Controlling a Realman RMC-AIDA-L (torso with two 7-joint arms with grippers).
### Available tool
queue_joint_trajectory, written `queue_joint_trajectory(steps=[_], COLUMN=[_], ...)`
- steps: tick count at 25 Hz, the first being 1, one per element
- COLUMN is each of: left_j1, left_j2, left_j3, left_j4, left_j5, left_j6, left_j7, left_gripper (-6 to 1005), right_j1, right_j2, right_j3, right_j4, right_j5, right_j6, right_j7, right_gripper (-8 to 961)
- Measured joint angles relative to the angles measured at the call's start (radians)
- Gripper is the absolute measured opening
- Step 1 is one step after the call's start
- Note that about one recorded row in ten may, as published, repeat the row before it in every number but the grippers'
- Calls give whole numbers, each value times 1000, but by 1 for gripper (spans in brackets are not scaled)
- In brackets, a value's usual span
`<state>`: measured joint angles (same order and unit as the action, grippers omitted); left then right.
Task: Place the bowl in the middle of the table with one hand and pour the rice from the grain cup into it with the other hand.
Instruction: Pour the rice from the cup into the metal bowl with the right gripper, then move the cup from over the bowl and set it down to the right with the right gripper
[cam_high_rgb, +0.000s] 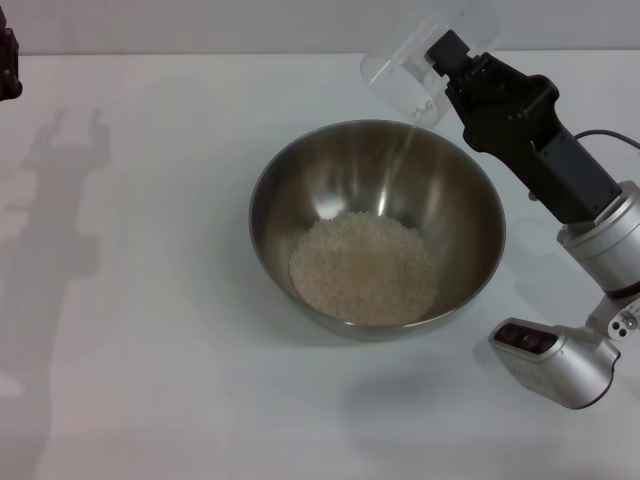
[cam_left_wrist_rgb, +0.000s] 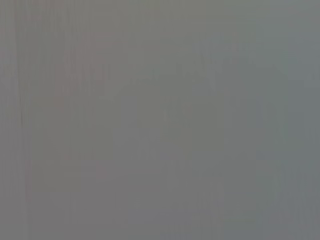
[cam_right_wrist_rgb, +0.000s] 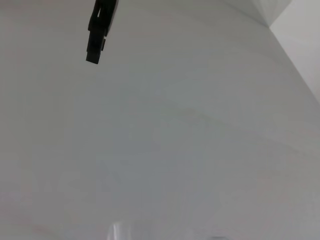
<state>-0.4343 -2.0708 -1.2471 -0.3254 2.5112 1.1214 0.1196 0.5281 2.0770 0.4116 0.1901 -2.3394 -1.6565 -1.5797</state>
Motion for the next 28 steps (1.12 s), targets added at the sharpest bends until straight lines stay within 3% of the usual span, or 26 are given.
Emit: queue_joint_trajectory(steps=[11,17,28], left_j1=[-2,-4,-9], left_j2=[0,1,2], left_j3=[0,-1,-13], left_j4=[0,-6,-9], left_j5=[0,0,0], left_j6=[0,0,0], left_j7=[0,0,2], left_gripper=[450,450,449], right_j1=[-7,-49,-132], right_j2=[4,8,10], right_j3=[9,31,129], right_j4=[19,134,250], right_j5=[7,85,144], right_j6=[8,82,112], right_j7=[39,66,416], right_gripper=[8,9,11])
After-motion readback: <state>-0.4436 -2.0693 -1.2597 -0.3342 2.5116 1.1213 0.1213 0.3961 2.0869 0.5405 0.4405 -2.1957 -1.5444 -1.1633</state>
